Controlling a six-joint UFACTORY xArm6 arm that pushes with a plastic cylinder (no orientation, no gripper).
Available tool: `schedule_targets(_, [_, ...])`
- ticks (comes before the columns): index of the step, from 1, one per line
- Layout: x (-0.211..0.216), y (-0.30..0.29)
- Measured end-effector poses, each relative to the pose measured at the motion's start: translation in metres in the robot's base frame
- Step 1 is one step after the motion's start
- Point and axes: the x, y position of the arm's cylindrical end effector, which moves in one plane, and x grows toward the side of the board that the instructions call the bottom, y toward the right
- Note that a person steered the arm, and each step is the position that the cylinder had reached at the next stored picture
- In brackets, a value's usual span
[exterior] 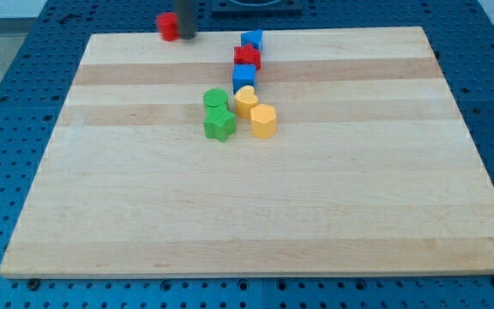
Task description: Point at blue triangle
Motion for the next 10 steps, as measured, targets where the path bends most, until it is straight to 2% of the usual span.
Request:
schedule_targets(1, [0.005, 0.009])
schedule_targets(2, [0.045, -0.052])
schedule_targets(3, [0.002, -0.010])
schedule_targets(5, [0.015, 0.087])
schedule_targets(7, [0.002, 0.151])
schedule_targets(9, [0.001, 0.171])
schedule_targets(10, [0.020, 0.175])
